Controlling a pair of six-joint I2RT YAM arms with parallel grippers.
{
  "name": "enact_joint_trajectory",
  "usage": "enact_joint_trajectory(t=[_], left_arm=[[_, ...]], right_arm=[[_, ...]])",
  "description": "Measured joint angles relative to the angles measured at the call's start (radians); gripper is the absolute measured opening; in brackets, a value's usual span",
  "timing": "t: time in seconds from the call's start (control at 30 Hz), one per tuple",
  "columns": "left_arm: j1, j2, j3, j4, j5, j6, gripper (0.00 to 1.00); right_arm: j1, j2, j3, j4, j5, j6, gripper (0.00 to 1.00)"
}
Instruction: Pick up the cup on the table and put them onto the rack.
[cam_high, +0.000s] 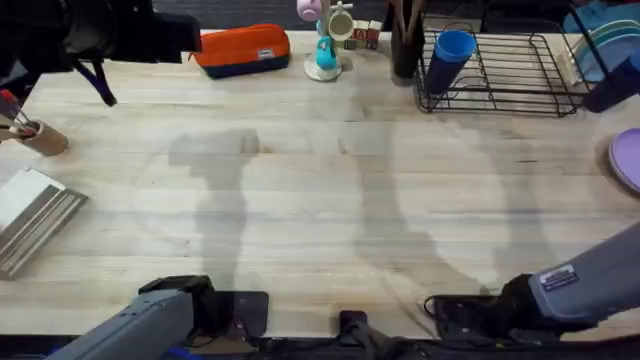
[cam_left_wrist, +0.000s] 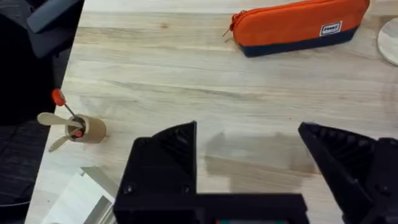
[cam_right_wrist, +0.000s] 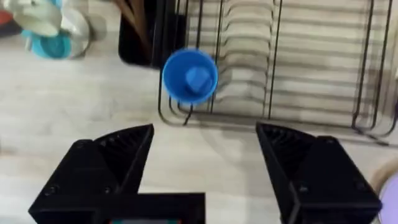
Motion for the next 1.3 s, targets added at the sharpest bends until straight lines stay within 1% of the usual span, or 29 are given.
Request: enact_joint_trajectory(t=[0.2,0.5,0.67,0.7,0.77,0.83,1.1,1.2,1.3], left_arm=[[0.0,0.0,0.0,0.0,0.0,0.0,0.993],[0.0,0.0,0.0,0.0,0.0,0.0,0.994],[0.0,0.0,0.0,0.0,0.0,0.0,0.993],[0.0,0.0,0.0,0.0,0.0,0.0,0.993],[0.0,0.0,0.0,0.0,0.0,0.0,0.993],[0.0,0.0,0.0,0.0,0.0,0.0,0.993],[0.0,0.0,0.0,0.0,0.0,0.0,0.993],[0.0,0.0,0.0,0.0,0.0,0.0,0.993],[-0.001,-0.001,0.0,0.0,0.0,0.0,0.993]], right_arm=[[0.0,-0.037,0.0,-0.081,0.0,0.0,0.995],[0.0,-0.118,0.0,-0.099,0.0,-0.006,0.995],[0.0,-0.184,0.0,-0.127,0.0,-0.008,0.995],[0.0,-0.235,-0.002,-0.129,0.0,-0.009,0.995],[0.0,-0.278,-0.015,-0.127,0.0,-0.009,0.995],[0.0,-0.332,-0.049,-0.122,0.0,-0.009,0.995],[0.0,-0.581,-0.304,-0.075,0.003,-0.049,0.995],[0.0,-0.651,-0.383,-0.064,0.024,-0.058,0.995],[0.0,-0.7,-0.434,-0.053,0.067,-0.047,0.995]])
